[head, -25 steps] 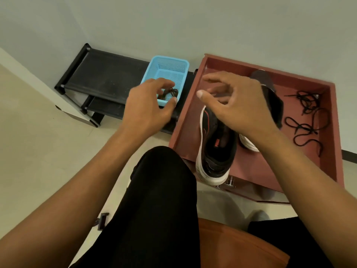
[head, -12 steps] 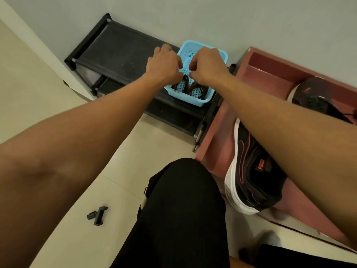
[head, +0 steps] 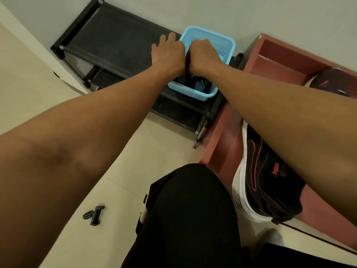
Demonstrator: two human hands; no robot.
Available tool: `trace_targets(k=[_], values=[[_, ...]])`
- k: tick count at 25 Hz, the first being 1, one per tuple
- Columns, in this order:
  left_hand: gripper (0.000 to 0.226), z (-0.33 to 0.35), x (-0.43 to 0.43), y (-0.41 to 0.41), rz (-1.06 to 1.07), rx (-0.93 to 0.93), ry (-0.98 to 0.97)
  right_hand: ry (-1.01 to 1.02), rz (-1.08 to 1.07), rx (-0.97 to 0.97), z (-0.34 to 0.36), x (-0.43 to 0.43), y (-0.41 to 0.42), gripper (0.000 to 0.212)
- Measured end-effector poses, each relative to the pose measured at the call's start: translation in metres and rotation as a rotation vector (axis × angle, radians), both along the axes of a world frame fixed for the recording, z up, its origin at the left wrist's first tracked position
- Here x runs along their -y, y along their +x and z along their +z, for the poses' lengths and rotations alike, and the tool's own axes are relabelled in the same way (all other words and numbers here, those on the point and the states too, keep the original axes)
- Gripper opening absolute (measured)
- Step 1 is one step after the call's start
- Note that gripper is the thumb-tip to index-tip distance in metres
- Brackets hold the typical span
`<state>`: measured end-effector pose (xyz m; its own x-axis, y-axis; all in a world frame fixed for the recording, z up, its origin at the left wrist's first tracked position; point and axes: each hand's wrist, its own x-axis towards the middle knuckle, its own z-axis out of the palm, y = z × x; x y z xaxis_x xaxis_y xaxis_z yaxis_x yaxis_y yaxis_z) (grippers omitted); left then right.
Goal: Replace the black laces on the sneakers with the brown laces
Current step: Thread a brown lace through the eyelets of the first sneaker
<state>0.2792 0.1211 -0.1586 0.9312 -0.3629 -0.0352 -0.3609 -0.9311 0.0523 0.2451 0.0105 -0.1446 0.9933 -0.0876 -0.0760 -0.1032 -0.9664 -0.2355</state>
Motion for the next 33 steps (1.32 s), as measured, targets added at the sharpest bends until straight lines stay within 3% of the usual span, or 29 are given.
trace_targets(k=[2,8,11,13,20,25,33], values=[[0.044,-0.002,0.001,-0.001,-0.026,0.064,0.011,0.002,-0.004,0.006,-0.002,-0.003,0.0,0.031],[0.048,-0.014,-0.005,0.001,-0.13,0.237,-0.03,0.048,-0.075,0.054,-0.008,-0.003,0.001,0.023],[0.045,-0.007,-0.009,0.0,-0.166,0.286,-0.068,0.123,-0.125,0.069,-0.006,0.002,0.002,0.008],[0.04,0.005,-0.01,-0.004,-0.207,0.293,-0.09,0.171,-0.148,0.07,0.0,0.006,0.0,0.015],[0.023,0.063,-0.011,-0.029,-0.195,0.167,-0.241,0.368,-0.151,0.167,0.057,0.021,-0.027,0.017],[0.011,0.116,-0.009,-0.064,-0.257,0.126,-0.477,0.429,-0.145,0.245,0.112,0.036,-0.071,0.016],[0.011,0.158,0.032,-0.184,-0.269,-0.008,-0.761,0.521,-0.196,0.423,0.151,0.077,-0.221,0.017]])
